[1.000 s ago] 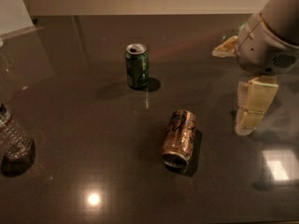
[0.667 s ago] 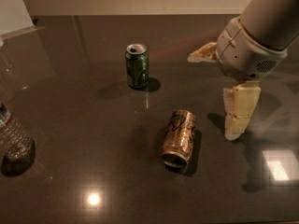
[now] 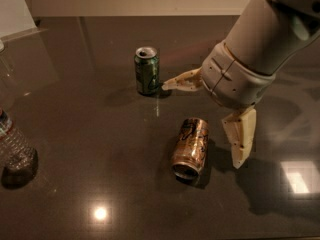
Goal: Place orange can upright
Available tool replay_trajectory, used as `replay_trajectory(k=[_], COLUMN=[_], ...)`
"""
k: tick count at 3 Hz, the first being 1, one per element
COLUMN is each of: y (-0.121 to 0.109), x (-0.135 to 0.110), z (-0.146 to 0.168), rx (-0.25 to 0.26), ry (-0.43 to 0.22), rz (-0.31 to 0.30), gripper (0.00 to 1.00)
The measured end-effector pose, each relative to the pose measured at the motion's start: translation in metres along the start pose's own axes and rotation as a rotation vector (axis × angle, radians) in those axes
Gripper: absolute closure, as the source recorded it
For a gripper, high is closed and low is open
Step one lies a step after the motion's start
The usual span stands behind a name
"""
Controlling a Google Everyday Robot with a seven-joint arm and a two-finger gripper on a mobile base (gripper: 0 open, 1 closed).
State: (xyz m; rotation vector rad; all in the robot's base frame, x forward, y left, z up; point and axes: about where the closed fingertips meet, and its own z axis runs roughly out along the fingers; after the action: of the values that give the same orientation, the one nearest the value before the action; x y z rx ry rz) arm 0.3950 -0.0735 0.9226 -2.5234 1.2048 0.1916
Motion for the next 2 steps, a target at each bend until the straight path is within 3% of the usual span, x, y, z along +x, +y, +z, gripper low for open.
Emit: replay_trajectory(k=[2], y=[0.016], x=[-0.017], z=[0.046], rx=[-0.103], ry=[0.090], rz=[-0.390], gripper=[0.00])
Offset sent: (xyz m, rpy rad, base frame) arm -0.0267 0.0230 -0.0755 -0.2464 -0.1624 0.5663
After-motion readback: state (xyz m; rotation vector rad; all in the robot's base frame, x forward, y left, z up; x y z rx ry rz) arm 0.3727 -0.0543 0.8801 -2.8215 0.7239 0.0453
